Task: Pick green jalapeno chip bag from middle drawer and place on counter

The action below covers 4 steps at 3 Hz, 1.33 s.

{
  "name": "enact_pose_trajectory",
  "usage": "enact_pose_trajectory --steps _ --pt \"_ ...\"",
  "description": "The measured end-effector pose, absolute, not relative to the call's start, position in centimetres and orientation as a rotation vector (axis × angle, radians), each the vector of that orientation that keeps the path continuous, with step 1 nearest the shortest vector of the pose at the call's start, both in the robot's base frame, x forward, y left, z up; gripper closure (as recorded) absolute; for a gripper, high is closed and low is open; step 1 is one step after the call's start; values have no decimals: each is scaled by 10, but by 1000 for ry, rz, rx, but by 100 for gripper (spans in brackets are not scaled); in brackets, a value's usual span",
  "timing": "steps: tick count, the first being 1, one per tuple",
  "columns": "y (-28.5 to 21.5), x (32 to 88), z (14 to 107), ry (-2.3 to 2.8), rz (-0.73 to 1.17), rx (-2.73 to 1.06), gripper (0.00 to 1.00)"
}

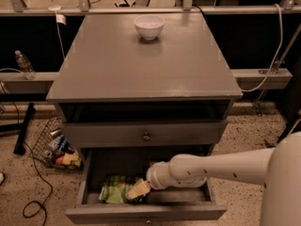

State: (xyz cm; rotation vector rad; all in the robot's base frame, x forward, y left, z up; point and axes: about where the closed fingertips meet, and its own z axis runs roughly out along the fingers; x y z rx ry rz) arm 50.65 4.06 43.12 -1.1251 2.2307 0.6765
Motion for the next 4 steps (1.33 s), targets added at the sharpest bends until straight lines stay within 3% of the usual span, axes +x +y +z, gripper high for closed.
enact_pose_trajectory --steps 1,4 --pt "53 506 416 2245 620 -1172 0" --pt "67 519 397 2248 690 -1158 0"
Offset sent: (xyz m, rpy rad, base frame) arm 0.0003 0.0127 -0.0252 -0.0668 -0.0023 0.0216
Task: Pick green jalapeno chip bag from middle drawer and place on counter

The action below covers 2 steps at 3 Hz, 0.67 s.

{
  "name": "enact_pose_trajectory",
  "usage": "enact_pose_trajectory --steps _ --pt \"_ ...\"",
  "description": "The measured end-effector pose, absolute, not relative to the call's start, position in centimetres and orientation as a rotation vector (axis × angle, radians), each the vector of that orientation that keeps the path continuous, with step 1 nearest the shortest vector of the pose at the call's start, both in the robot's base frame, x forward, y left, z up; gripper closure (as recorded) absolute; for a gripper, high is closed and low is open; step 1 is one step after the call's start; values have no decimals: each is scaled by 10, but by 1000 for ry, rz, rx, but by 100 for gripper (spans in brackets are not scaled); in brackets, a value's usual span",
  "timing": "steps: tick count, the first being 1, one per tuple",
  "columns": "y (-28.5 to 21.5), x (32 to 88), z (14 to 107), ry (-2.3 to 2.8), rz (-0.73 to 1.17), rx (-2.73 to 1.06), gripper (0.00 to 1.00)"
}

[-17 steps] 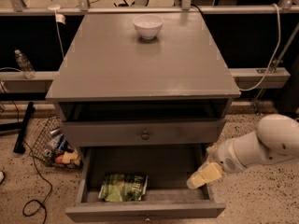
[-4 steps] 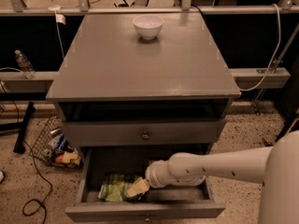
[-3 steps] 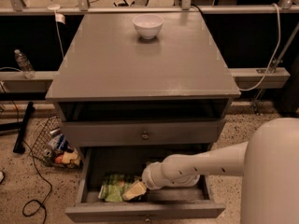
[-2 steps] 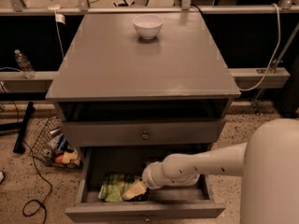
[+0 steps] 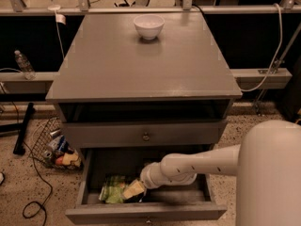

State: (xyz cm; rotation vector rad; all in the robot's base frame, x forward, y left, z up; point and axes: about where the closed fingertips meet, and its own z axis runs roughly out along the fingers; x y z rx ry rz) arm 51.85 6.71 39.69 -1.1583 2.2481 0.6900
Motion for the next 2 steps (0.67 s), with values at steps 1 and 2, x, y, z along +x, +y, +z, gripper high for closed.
enact_pose_trajectory --steps 1,2 --pt "69 517 389 2260 682 -1167 0" --pt "70 515 381 2275 694 -1166 18"
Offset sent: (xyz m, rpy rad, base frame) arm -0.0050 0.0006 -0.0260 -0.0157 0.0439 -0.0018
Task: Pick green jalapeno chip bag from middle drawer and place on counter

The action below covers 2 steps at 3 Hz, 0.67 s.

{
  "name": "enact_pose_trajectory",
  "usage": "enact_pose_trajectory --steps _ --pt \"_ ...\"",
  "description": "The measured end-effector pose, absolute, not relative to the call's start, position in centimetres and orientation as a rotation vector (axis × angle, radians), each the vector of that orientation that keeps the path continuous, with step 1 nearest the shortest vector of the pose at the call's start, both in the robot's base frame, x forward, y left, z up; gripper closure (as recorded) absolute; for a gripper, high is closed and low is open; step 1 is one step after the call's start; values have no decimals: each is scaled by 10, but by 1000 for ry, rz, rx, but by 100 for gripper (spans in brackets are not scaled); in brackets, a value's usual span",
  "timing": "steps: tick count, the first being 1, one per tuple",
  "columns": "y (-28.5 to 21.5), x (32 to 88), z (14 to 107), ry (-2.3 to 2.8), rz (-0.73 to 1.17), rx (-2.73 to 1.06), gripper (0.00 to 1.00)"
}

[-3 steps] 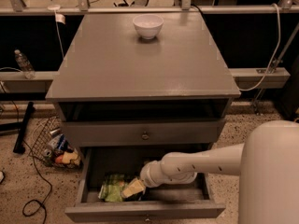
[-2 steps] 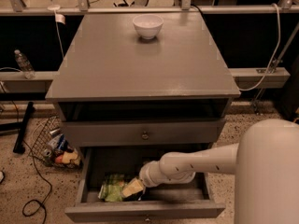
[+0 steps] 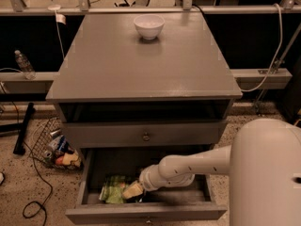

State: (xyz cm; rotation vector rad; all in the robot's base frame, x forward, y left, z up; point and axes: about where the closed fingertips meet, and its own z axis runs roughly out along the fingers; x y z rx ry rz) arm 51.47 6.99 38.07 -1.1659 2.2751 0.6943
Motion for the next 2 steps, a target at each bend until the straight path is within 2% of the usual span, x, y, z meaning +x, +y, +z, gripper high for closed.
enact_pose_trajectory --steps 2 --pt "66 510 374 2286 731 -1155 64"
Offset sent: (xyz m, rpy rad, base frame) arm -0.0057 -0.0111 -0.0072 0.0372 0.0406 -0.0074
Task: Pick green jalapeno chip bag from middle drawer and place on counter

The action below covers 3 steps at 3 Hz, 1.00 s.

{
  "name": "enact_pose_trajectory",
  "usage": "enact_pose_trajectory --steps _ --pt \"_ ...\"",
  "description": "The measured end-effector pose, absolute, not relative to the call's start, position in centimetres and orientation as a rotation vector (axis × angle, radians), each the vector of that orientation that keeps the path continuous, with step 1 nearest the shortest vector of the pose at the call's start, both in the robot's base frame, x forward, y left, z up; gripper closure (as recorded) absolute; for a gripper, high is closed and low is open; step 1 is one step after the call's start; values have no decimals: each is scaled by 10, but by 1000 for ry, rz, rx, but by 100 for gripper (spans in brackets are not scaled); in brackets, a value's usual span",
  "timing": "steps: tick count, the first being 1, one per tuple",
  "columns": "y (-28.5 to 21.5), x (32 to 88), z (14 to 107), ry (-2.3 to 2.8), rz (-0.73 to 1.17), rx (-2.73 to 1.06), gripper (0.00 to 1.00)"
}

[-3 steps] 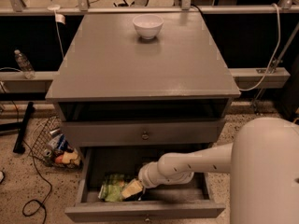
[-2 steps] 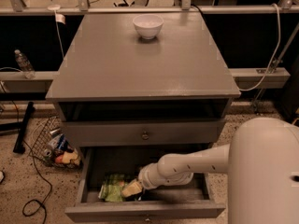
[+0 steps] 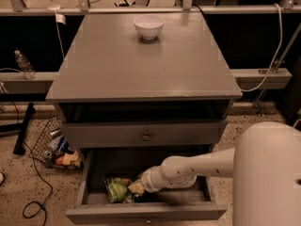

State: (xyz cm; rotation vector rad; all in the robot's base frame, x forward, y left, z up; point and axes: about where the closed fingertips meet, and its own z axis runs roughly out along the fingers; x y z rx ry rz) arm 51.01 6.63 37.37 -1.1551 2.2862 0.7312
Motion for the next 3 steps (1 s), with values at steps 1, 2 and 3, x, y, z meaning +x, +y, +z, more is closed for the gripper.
enact_pose_trajectory --steps 1,2,3 --pt "58 511 380 2268 824 -1137 87" --pt "46 521 402 2178 969 -1083 100" --pt "21 529 455 2001 1091 -1044 100"
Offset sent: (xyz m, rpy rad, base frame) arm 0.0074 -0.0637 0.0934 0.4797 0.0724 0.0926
